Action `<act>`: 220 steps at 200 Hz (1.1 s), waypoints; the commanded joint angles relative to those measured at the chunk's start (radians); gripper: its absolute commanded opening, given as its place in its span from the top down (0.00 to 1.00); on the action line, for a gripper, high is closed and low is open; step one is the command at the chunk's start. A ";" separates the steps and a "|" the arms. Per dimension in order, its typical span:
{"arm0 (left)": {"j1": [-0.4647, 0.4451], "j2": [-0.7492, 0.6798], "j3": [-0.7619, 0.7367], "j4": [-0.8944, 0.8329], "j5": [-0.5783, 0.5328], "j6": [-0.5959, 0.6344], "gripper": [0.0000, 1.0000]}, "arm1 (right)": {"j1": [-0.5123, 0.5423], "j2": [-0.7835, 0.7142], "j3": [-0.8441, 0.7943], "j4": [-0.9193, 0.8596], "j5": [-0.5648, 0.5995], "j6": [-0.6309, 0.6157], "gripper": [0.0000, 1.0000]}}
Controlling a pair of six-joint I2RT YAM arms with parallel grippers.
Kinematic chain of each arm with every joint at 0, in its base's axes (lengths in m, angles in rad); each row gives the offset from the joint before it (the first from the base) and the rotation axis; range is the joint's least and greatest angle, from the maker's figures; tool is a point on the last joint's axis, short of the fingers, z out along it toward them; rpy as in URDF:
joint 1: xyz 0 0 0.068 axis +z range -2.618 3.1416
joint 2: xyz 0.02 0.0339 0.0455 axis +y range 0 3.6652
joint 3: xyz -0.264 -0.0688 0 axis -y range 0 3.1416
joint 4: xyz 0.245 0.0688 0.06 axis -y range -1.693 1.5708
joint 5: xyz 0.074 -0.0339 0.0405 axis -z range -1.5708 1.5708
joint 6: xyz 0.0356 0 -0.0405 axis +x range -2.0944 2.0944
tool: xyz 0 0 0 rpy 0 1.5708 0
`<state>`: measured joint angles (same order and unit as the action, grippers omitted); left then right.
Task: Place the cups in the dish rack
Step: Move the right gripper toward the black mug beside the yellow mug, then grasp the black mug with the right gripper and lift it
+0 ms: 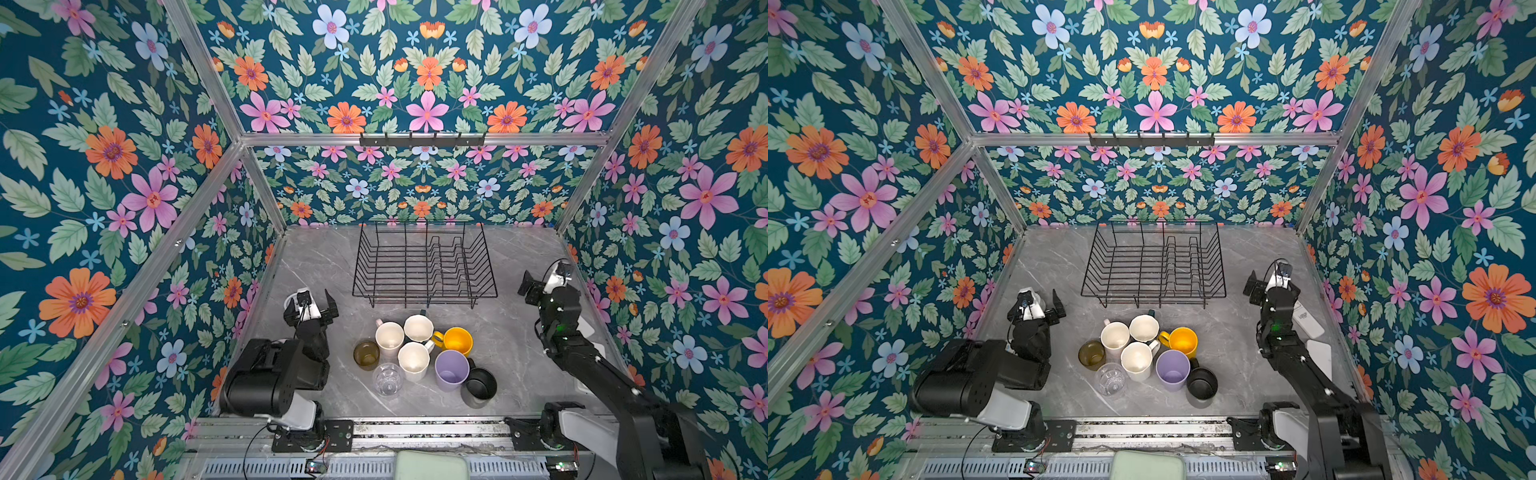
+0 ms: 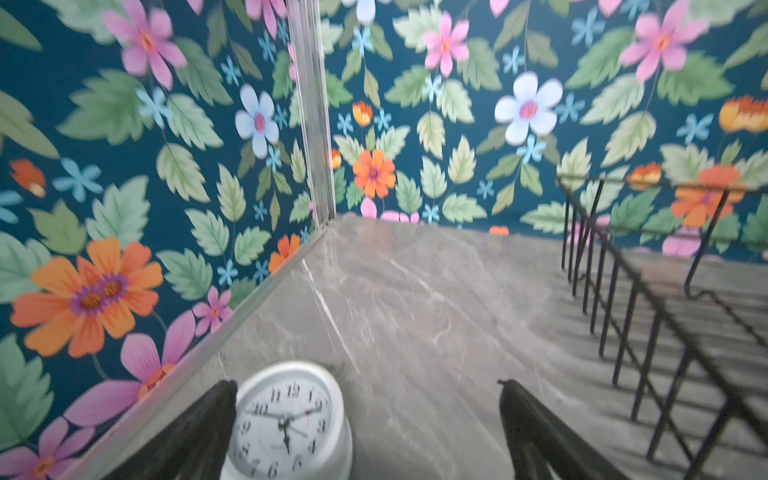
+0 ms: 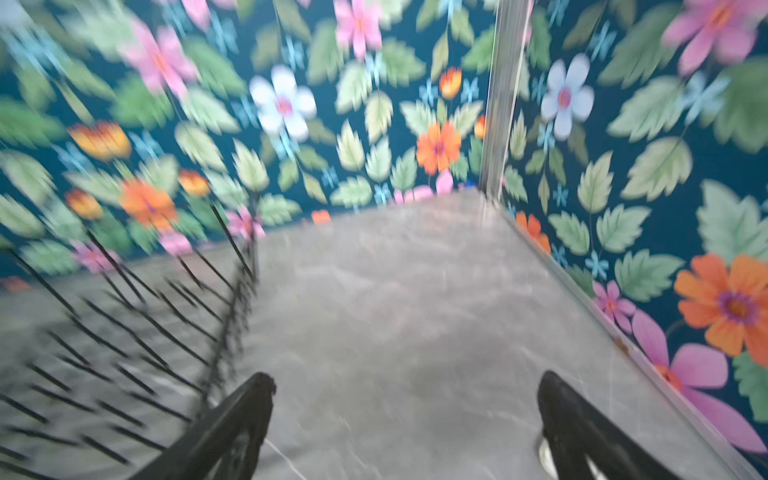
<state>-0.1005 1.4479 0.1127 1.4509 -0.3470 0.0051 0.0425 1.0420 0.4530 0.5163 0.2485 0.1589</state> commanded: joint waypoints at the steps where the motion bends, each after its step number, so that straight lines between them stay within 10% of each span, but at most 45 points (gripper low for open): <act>1: -0.001 -0.193 0.061 -0.264 -0.116 -0.076 0.00 | 0.001 -0.159 0.054 -0.387 -0.013 0.286 0.01; 27: -0.001 -0.463 0.164 -0.666 -0.128 -0.367 0.00 | -0.011 -0.357 0.036 -0.525 -0.182 0.322 0.01; 89: -0.001 -0.676 0.304 -1.085 0.263 -0.497 0.02 | 0.012 -0.411 0.278 -1.243 -0.408 0.278 0.14; 150: -0.001 -0.750 0.390 -1.231 0.341 -0.500 0.01 | 0.435 -0.315 0.376 -1.484 -0.120 0.416 0.25; 220: 0.000 -0.796 0.393 -1.250 0.330 -0.495 0.00 | 0.710 -0.247 0.340 -1.535 -0.052 0.584 0.34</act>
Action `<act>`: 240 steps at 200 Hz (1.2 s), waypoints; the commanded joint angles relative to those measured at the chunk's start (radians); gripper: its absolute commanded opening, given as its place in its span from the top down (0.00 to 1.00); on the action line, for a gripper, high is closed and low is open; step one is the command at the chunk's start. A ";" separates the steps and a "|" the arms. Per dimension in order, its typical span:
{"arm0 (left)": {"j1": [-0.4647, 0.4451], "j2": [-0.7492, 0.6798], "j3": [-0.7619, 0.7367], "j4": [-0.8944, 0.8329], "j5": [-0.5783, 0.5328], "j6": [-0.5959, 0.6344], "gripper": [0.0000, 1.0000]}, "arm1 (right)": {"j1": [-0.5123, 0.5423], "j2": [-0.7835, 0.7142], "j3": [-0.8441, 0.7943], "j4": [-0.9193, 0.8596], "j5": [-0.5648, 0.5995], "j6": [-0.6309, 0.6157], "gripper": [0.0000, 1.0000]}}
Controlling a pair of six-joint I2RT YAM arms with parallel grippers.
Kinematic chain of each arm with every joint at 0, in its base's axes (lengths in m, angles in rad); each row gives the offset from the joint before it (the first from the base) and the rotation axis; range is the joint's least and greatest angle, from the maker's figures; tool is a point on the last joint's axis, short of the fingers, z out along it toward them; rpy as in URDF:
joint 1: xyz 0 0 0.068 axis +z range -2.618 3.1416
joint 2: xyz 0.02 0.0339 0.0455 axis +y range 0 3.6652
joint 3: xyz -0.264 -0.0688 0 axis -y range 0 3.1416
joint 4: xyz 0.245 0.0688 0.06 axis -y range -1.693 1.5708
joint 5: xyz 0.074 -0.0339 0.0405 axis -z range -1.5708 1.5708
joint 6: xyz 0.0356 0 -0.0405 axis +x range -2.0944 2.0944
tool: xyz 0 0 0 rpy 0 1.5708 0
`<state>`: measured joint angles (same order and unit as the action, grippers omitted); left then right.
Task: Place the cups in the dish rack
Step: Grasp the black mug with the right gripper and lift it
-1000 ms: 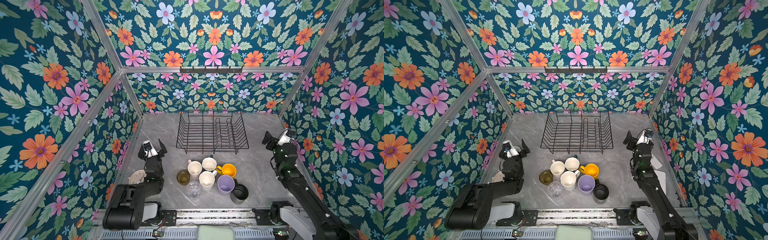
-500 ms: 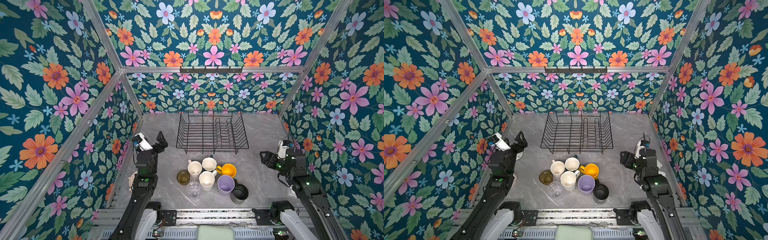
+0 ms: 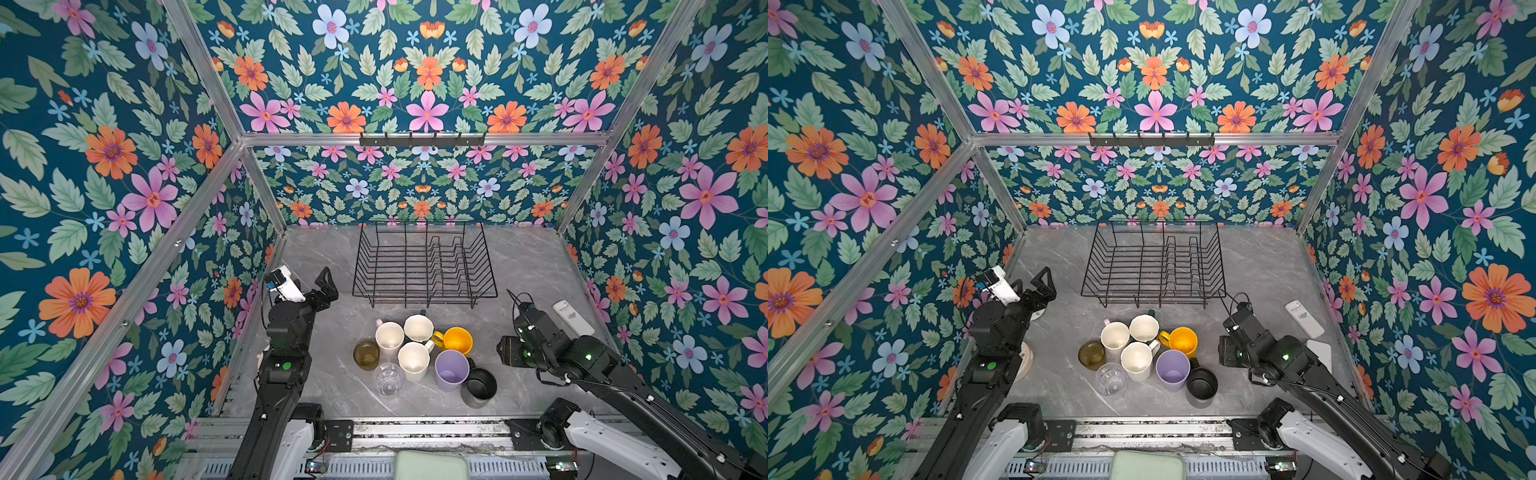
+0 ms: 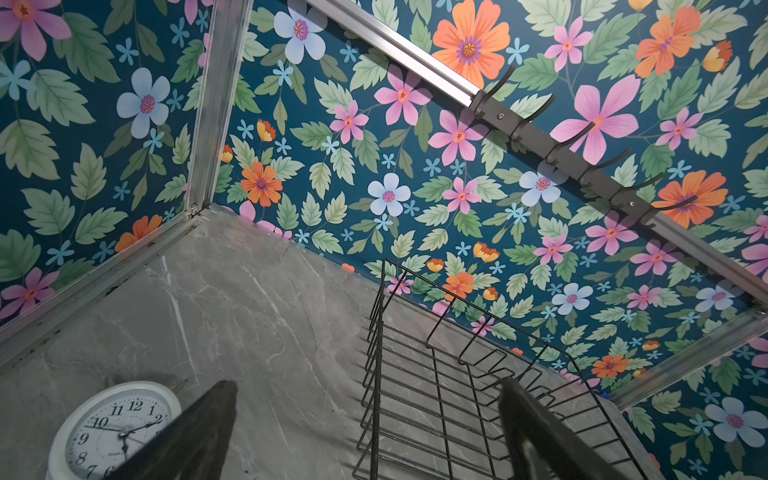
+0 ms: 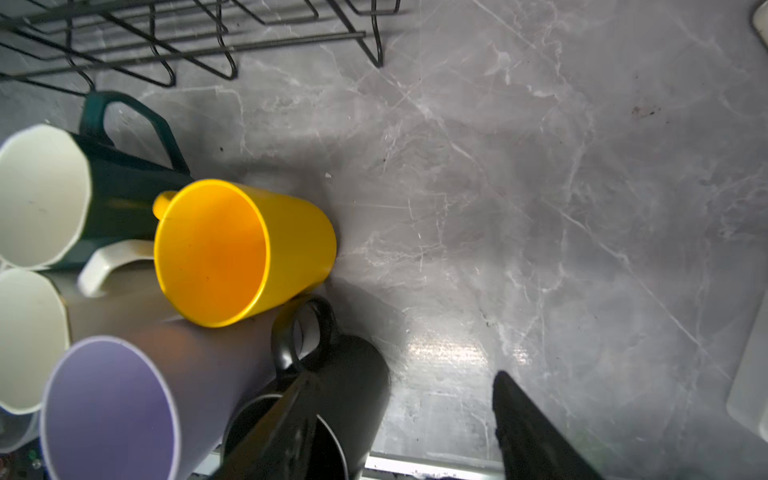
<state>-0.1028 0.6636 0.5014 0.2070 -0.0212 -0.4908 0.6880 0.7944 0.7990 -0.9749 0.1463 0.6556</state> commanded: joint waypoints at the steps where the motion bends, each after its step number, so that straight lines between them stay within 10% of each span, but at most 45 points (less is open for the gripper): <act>1: 0.002 -0.011 0.004 -0.006 0.004 0.001 0.00 | 0.067 0.001 -0.007 -0.044 0.050 0.089 0.34; 89: 0.002 -0.027 0.003 -0.018 0.001 -0.006 0.00 | 0.300 0.074 -0.080 0.008 0.029 0.244 0.45; 240: 0.002 -0.035 0.003 -0.023 -0.020 -0.038 0.00 | 0.303 0.080 -0.184 0.086 0.065 0.276 0.84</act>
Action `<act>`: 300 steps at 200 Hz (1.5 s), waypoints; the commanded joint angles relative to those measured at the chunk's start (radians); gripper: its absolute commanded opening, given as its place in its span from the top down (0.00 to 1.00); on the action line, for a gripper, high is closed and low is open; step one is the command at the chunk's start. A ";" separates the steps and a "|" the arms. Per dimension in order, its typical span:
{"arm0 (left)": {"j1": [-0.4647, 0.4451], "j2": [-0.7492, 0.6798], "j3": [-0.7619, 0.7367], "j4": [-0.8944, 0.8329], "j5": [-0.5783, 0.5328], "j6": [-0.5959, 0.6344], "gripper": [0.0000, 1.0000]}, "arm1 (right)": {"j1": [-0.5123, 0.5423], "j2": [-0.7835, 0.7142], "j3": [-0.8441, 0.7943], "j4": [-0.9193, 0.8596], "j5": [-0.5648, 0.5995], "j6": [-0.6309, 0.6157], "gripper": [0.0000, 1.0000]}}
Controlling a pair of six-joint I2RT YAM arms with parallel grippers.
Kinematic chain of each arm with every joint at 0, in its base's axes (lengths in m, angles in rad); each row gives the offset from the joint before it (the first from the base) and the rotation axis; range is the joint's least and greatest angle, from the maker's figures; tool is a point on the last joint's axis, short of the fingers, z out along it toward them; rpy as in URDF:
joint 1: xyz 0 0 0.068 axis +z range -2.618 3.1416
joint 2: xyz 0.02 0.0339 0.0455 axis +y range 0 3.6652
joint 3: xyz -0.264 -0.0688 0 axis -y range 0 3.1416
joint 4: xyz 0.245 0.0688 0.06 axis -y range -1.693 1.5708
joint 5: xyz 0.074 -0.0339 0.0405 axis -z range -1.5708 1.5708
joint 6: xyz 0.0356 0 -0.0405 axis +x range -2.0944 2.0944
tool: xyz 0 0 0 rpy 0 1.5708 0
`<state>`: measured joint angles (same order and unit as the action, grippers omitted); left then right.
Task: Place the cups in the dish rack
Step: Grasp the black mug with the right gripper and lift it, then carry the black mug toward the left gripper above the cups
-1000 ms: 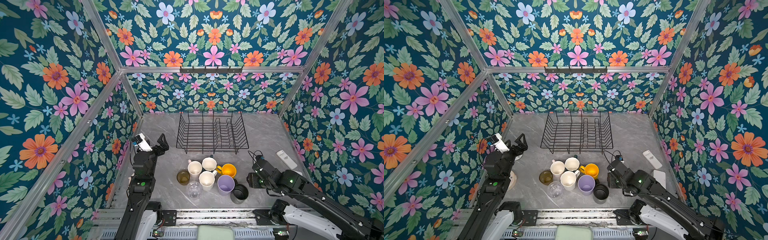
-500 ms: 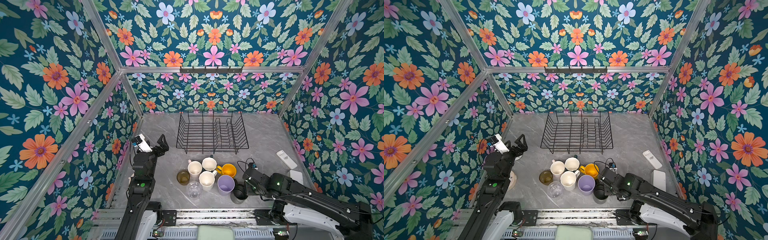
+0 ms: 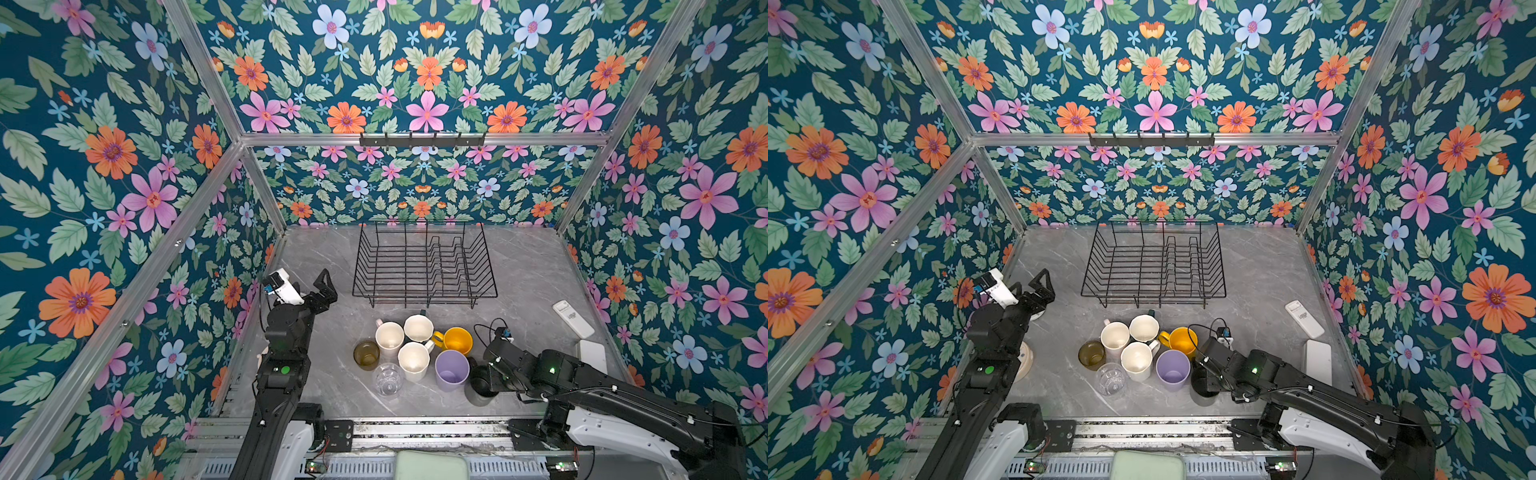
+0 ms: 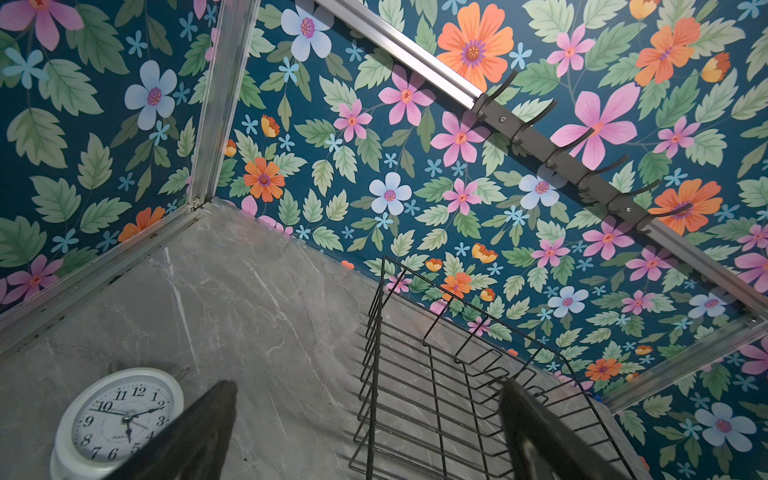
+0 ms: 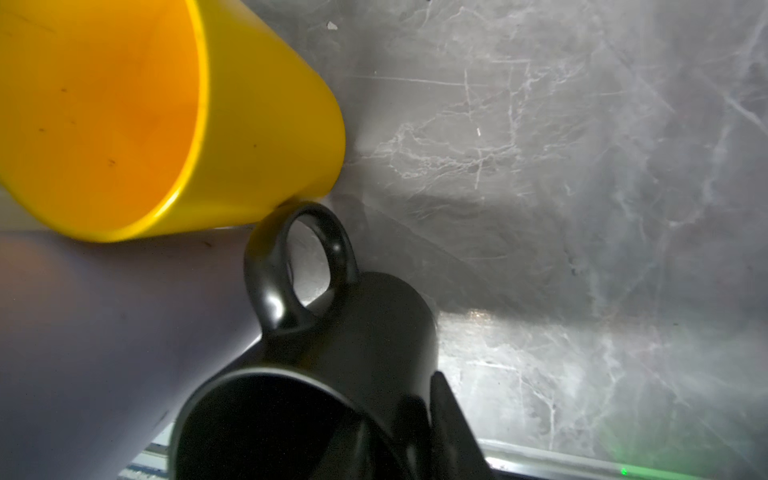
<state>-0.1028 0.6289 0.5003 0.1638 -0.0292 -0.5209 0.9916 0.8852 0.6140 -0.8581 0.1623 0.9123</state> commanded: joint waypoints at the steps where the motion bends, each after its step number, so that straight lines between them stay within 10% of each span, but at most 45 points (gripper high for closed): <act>1: 0.002 0.000 0.004 0.020 -0.012 -0.008 0.00 | 0.000 -0.011 0.001 -0.032 0.049 0.020 0.85; 30: 0.002 0.003 0.004 0.022 -0.018 -0.017 0.00 | 0.000 -0.045 0.007 -0.068 0.075 0.035 1.00; 117: 0.003 0.046 0.038 0.014 0.036 -0.049 0.01 | 0.001 -0.284 0.151 -0.225 0.261 0.036 1.00; 192: 0.003 0.117 0.019 0.295 0.591 -0.106 0.01 | -0.001 -0.297 0.302 0.173 0.366 -0.307 1.00; 240: 0.003 0.221 -0.026 0.656 0.959 -0.286 0.02 | -0.151 -0.146 0.349 0.450 0.027 -0.411 1.00; 300: 0.002 0.304 -0.108 1.023 1.094 -0.519 0.02 | -0.361 0.003 0.308 0.812 -0.522 -0.408 1.00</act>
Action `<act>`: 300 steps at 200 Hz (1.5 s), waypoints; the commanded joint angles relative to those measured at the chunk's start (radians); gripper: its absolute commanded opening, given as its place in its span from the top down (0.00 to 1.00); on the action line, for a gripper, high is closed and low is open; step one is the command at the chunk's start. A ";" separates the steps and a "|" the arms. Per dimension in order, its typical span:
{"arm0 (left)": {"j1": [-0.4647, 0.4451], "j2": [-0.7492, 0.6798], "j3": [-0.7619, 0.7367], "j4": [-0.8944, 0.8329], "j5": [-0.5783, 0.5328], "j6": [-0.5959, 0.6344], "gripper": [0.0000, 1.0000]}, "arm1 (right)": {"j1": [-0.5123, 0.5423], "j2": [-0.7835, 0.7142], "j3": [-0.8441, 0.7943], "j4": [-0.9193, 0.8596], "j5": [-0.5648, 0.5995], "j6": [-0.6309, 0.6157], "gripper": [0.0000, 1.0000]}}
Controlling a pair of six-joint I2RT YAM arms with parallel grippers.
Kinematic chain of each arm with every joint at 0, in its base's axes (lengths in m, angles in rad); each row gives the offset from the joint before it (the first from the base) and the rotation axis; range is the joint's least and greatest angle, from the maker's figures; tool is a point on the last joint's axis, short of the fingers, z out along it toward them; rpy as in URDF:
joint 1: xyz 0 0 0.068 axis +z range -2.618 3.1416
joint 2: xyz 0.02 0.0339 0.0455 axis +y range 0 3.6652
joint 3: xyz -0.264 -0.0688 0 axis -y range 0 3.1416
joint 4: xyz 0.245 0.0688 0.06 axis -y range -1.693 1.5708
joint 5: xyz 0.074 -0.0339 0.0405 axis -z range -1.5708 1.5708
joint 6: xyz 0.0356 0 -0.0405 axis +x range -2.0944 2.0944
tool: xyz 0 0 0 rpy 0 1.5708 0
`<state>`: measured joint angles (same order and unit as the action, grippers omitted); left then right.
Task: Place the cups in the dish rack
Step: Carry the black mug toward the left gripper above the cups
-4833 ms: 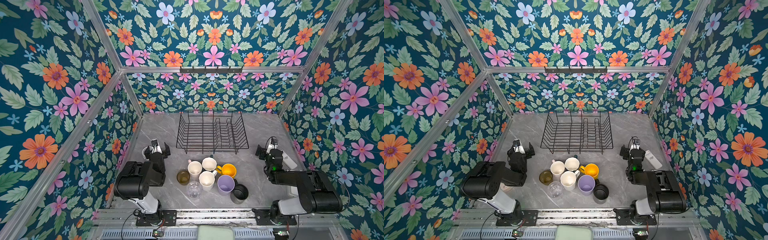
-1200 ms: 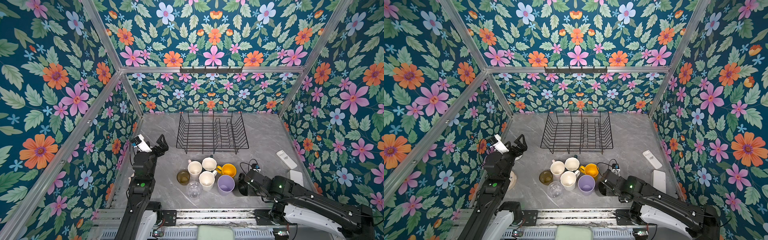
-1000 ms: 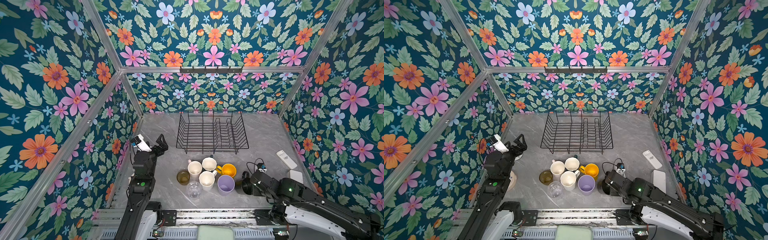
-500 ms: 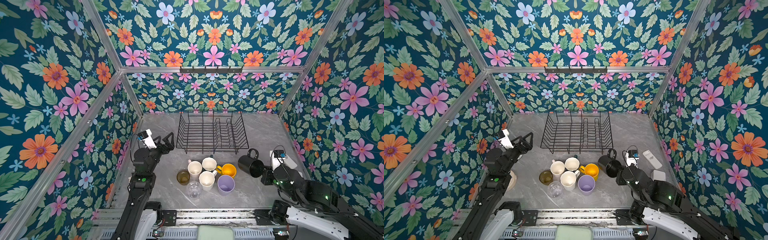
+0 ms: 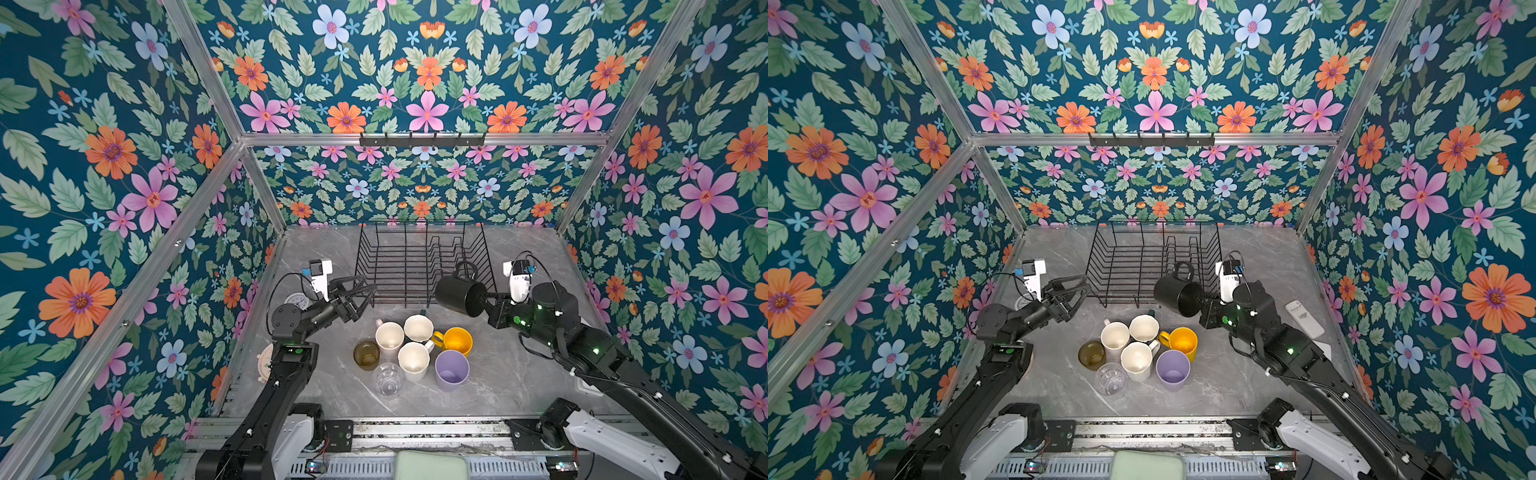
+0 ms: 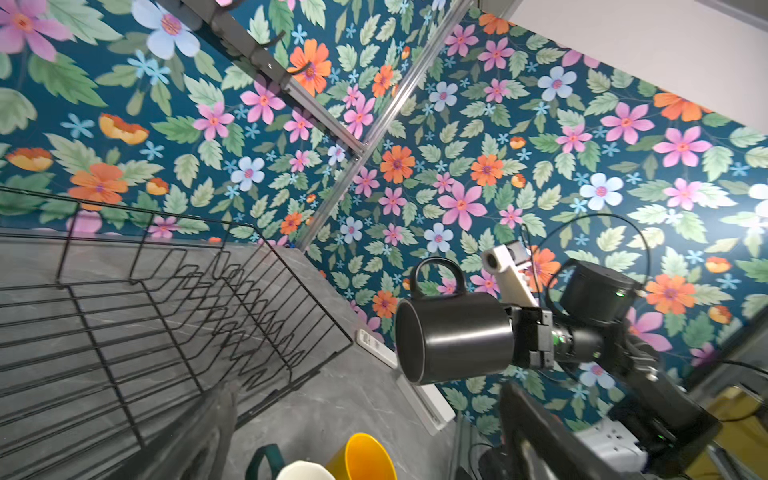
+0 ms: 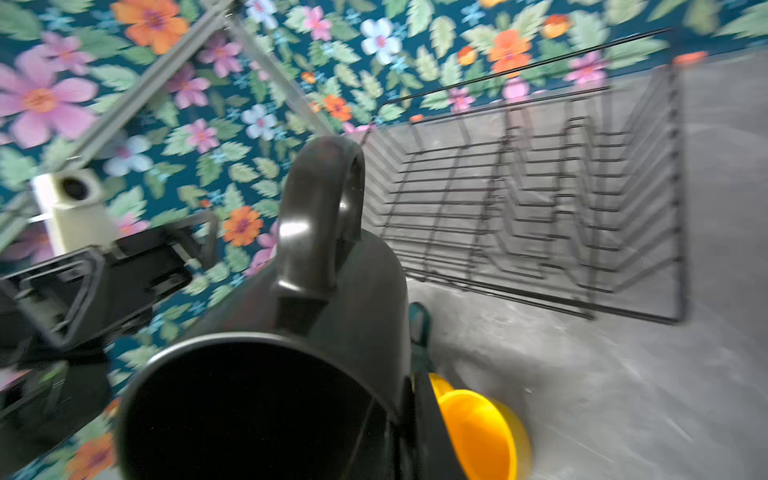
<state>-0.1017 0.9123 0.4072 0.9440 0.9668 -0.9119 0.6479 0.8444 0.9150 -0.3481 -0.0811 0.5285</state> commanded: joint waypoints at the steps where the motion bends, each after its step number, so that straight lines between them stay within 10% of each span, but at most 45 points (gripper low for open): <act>1: 0.000 0.023 -0.016 0.249 0.099 -0.133 0.02 | -0.017 0.046 0.008 0.307 -0.284 -0.025 1.00; 131: -0.010 0.099 -0.041 0.618 0.153 -0.377 0.01 | -0.016 0.370 0.144 0.631 -0.667 0.034 1.00; 300: -0.036 0.092 -0.041 0.696 0.170 -0.420 0.01 | 0.097 0.612 0.286 0.698 -0.741 0.066 1.00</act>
<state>-0.1375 1.0126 0.3653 1.6009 1.1271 -1.3319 0.7380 1.4414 1.1828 0.2512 -0.8032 0.5728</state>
